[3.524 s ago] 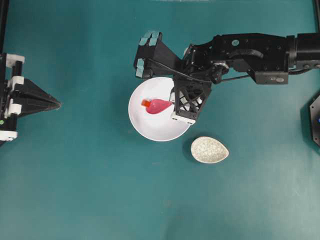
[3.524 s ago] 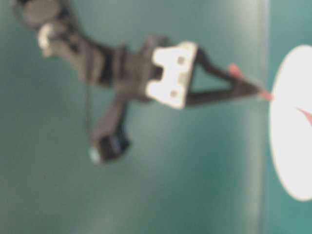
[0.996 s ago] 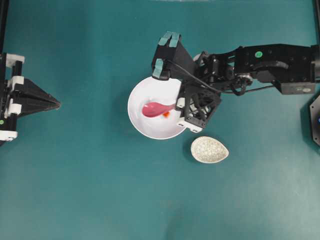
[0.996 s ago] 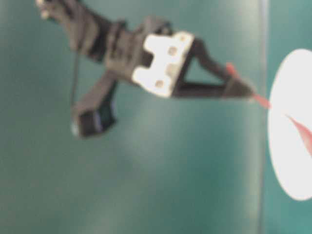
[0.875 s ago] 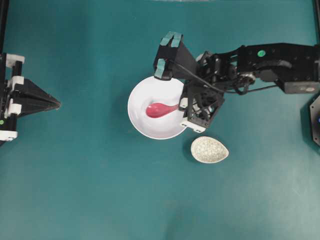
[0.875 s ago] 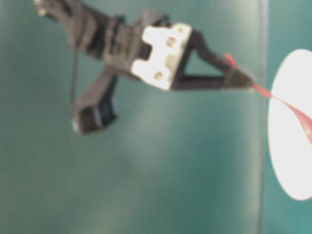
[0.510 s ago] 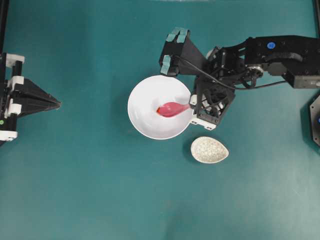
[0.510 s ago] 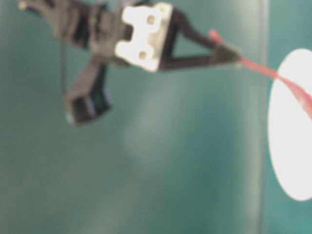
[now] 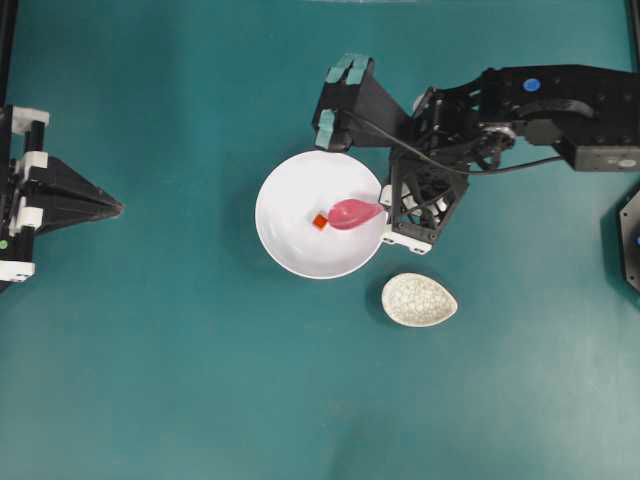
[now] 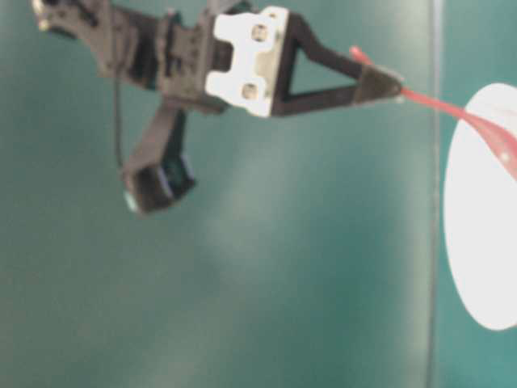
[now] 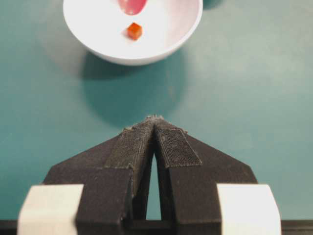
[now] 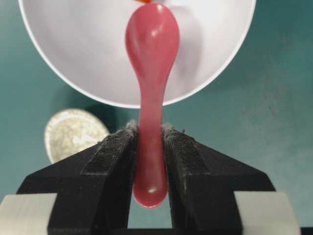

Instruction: Grip the spoon and scoop the red block from the bowl with right arm.

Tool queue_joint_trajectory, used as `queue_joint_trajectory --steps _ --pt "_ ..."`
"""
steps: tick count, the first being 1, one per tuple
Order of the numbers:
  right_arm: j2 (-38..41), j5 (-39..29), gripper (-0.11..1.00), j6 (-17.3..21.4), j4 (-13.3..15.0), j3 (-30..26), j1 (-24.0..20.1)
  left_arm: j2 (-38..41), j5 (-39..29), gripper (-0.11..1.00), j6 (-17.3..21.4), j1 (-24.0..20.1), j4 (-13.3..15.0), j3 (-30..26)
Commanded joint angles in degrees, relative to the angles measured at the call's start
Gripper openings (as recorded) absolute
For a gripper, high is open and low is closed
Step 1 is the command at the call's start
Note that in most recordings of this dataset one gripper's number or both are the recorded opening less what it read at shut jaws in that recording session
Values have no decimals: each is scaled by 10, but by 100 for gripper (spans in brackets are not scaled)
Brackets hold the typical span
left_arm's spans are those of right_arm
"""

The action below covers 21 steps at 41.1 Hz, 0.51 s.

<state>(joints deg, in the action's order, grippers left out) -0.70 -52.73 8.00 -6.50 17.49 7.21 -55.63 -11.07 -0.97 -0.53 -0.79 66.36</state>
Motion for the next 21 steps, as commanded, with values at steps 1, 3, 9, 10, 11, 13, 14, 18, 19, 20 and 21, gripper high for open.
queue_joint_trajectory --steps 1,3,9,10,11,13,14,18,19,20,21 --pt "-2 -10 25 -3 1 -21 0 2 7 0 -1 -1 -1 -15" --pt "1 -11 25 -4 1 -24 -1 2 7 0 -1 -1 -1 -15" --pt "5 -11 25 -4 1 -25 0 2 7 0 -1 -1 -1 -15" --pt "7 -11 25 -4 1 -25 0 2 7 0 -1 -1 -1 -15" --pt "9 -11 25 -4 1 -25 -1 2 7 0 -1 -1 -1 -15" --pt "11 -11 25 -4 1 -26 -2 2 7 0 0 -1 -1 -15" --pt "13 -11 25 -4 1 -26 -3 2 7 0 -1 -1 -1 -15" --pt "18 -9 25 -4 1 -29 -4 2 7 0 0 -1 -1 -15" --pt "21 -9 25 -4 1 -32 -4 2 7 0 0 -1 -1 -16" --pt "22 -9 25 -4 0 -33 -4 2 7 0 0 -1 -1 -15" --pt "24 -9 25 -4 0 -35 -4 2 7 0 0 -1 -1 -15"
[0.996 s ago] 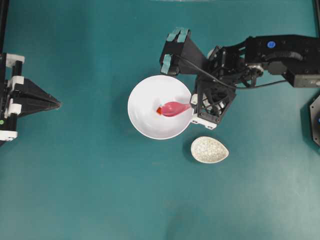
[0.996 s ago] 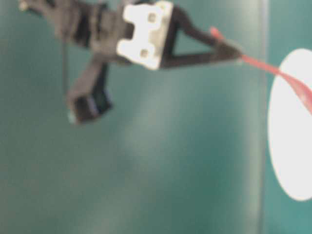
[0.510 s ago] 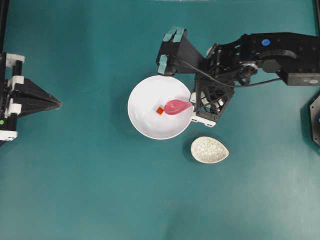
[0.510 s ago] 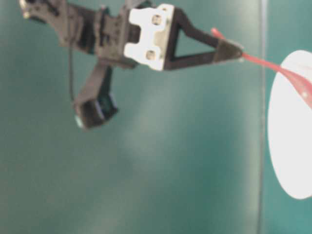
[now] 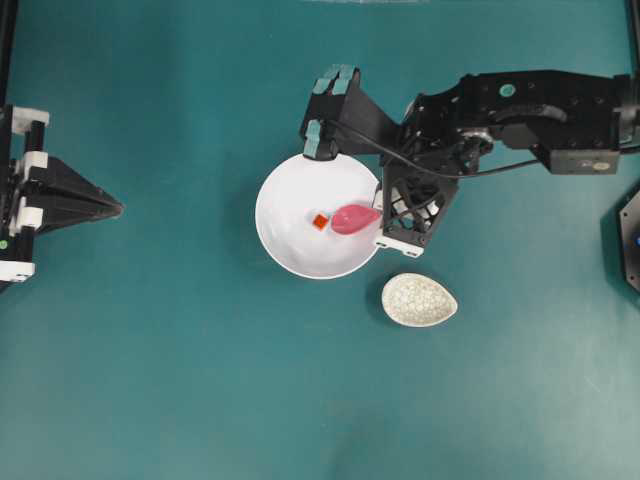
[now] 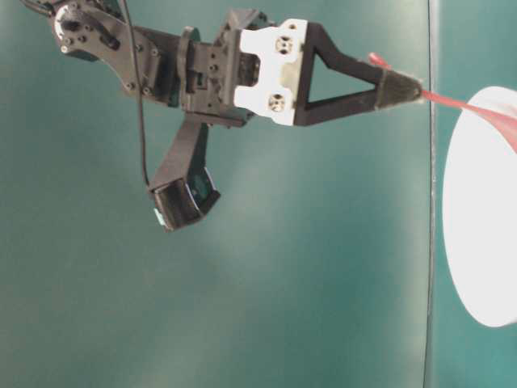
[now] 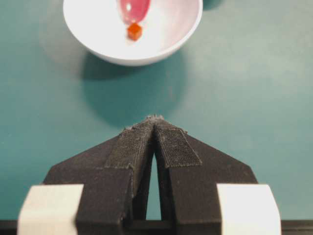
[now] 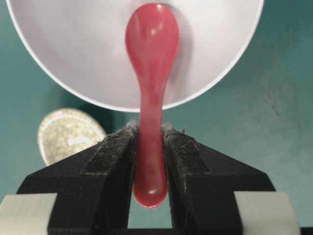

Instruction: Grip the spoon and scoop the red block from the bowl with right arm.

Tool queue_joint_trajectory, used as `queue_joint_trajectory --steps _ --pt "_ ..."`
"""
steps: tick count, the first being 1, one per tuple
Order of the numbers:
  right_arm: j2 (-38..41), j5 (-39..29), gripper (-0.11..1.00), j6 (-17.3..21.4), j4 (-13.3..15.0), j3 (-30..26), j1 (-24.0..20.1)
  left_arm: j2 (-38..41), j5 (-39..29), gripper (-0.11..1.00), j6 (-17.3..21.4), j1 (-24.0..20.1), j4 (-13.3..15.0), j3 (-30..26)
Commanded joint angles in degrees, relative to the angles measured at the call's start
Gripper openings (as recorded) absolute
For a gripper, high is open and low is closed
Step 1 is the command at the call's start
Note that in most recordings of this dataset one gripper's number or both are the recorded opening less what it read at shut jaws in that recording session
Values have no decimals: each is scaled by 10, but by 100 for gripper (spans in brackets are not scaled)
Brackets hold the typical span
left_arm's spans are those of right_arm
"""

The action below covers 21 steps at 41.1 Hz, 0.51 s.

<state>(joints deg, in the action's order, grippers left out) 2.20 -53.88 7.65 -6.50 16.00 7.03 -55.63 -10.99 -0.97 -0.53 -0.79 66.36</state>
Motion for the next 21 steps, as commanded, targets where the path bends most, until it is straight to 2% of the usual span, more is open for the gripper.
queue_joint_trajectory --steps 1,21 --pt "-3 3 25 -2 0 -24 -4 2 6 0 0 -1 -1 -15" --pt "34 22 25 -3 1 -60 -9 2 6 0 0 -1 -1 -15"
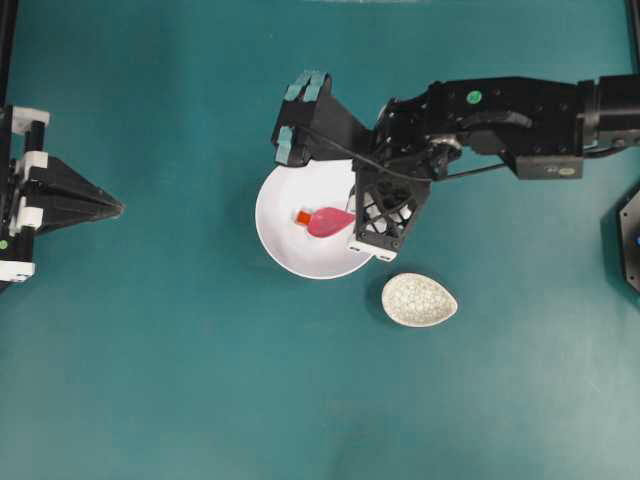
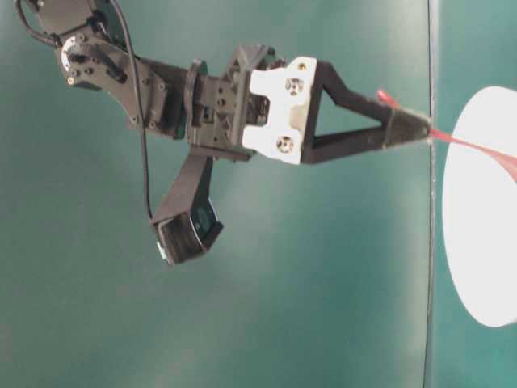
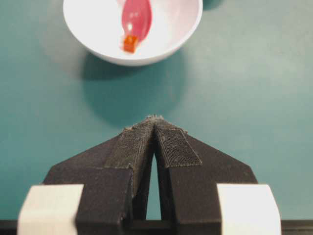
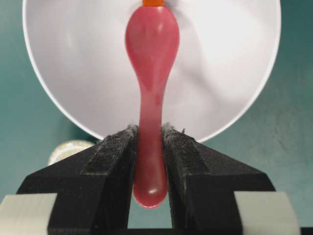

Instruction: Grip the spoon and scoop the red block from the bowl with right arm.

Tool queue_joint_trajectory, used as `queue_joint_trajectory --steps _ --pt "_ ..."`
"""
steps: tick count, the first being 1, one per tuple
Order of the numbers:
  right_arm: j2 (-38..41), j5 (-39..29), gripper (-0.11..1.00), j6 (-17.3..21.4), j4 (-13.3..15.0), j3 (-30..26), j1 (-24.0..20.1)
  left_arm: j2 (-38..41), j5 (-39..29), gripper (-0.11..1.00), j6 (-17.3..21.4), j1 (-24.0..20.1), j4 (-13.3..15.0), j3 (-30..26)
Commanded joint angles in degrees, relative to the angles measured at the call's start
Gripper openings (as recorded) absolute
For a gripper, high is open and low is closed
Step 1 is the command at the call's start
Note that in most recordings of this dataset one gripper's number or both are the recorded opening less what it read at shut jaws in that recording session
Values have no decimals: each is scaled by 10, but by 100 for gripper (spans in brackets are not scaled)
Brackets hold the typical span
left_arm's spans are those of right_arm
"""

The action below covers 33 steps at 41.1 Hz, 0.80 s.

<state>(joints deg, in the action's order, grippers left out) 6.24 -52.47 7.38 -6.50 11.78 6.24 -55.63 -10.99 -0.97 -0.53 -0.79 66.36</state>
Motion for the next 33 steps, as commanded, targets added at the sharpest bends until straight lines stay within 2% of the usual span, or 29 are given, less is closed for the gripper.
queue_joint_trajectory --steps 1,14,33 --pt "-5 11 25 0 2 -18 -1 2 7 0 0 -1 -1 -15" --pt "-4 42 25 4 11 -18 -1 2 11 0 0 -1 -1 -16" --pt "-12 88 25 17 7 -18 -1 2 11 0 0 -1 -1 -16"
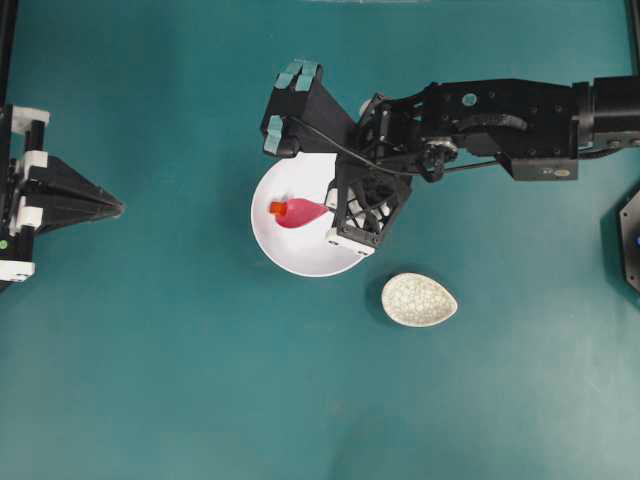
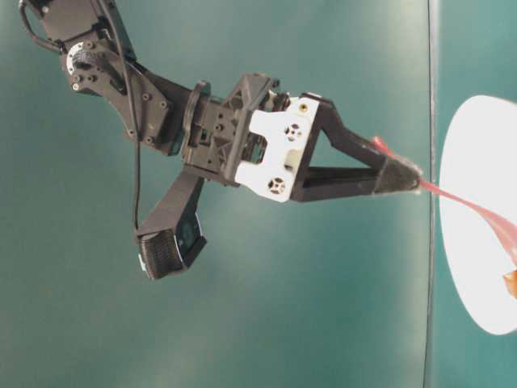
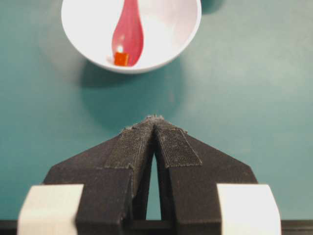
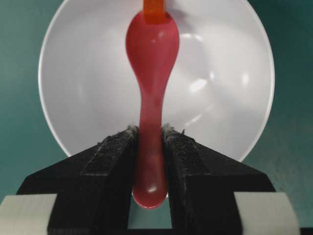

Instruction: Grip the spoon and scoop the red block from the bowl with right arm.

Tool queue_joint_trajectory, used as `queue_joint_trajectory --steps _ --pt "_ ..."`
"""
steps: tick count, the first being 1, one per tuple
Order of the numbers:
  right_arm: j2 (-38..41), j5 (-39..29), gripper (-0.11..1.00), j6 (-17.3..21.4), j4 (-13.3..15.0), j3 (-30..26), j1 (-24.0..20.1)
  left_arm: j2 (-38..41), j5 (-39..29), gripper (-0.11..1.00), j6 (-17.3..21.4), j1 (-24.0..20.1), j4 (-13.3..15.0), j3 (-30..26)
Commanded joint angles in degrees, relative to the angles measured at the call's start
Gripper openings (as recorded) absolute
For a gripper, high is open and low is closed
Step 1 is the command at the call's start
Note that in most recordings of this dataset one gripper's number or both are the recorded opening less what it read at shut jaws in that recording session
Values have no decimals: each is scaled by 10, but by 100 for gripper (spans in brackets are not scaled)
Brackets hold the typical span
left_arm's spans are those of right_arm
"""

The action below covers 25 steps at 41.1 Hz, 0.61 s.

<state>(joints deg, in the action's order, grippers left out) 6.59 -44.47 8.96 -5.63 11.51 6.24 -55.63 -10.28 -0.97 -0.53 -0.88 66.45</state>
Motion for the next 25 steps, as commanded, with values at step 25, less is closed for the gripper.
queue_joint_trajectory --steps 25 --pt "-40 34 25 3 -3 8 -8 2 4 0 -1 -1 0 -17"
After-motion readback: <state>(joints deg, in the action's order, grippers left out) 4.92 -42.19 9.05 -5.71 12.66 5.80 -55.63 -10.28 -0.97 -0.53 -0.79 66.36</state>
